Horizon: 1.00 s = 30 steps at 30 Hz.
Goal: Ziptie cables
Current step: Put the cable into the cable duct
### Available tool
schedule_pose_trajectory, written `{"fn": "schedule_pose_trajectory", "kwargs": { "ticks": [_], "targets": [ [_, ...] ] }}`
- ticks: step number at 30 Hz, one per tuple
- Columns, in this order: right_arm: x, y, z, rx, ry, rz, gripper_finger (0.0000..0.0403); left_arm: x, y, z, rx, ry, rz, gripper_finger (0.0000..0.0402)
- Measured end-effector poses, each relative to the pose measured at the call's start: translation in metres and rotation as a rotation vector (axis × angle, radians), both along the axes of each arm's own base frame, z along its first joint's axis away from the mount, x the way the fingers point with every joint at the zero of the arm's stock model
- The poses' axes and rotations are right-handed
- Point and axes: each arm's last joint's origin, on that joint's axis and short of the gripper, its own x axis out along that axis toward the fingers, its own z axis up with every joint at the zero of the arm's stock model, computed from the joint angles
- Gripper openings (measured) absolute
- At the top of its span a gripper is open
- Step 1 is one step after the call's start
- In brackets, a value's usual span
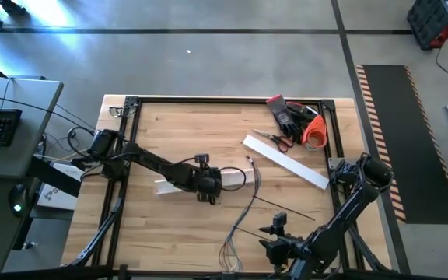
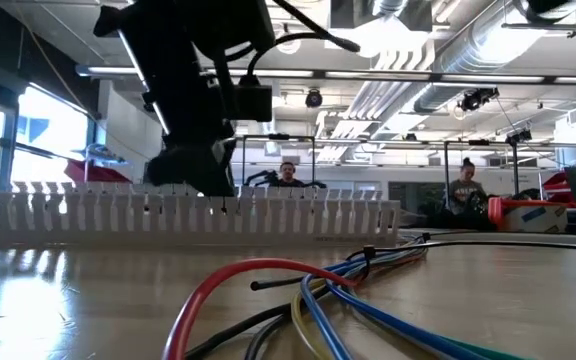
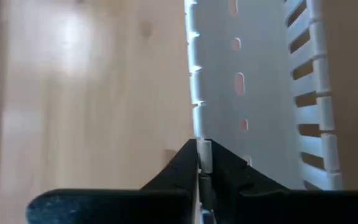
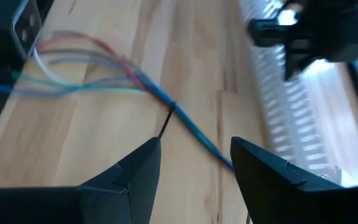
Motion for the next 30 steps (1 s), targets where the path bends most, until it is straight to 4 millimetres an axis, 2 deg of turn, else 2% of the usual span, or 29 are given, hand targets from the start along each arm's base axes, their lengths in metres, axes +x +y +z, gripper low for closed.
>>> {"fn": "schedule_pose_trajectory", "kwargs": {
  "ticks": [3, 8, 11, 13, 16, 18, 22, 25, 30],
  "targets": [
    [0.009, -0.011, -0.003, 0.010, 0.109, 0.023, 0.0184, -0.001, 0.009, 0.000, 0.020, 0.010, 0.041, 0.0036],
    [0.028, -0.040, -0.011, -0.031, 0.299, 0.083, 0.0184, -0.004, 0.022, 0.000, -0.001, 0.059, 0.084, 0.0104],
    [0.042, -0.062, -0.024, -0.072, 0.385, 0.178, 0.0184, -0.009, 0.019, 0.009, -0.033, 0.051, 0.092, 0.0135],
    [0.054, -0.079, -0.034, -0.024, 0.434, 0.235, 0.0184, -0.014, 0.013, 0.020, -0.053, 0.011, 0.112, 0.0146],
    [0.067, -0.107, -0.049, -0.006, 0.449, 0.275, 0.0184, -0.023, -0.003, 0.039, -0.079, -0.073, 0.132, 0.0148],
    [0.079, -0.122, -0.052, 0.025, 0.422, 0.299, 0.0184, -0.030, -0.016, 0.052, -0.080, -0.154, 0.140, 0.0144],
    [0.092, -0.144, -0.061, 0.199, 0.469, 0.328, 0.0174, -0.041, -0.054, 0.065, -0.110, -0.298, 0.107, 0.0131],
    [0.095, -0.148, -0.073, 0.257, 0.518, 0.334, 0.0147, -0.045, -0.085, 0.065, -0.175, -0.388, 0.062, 0.0123],
    [0.098, -0.135, -0.084, 0.240, 0.471, 0.316, 0.0102, -0.049, -0.132, 0.051, -0.268, -0.472, -0.033, 0.0112]
  ]
}}
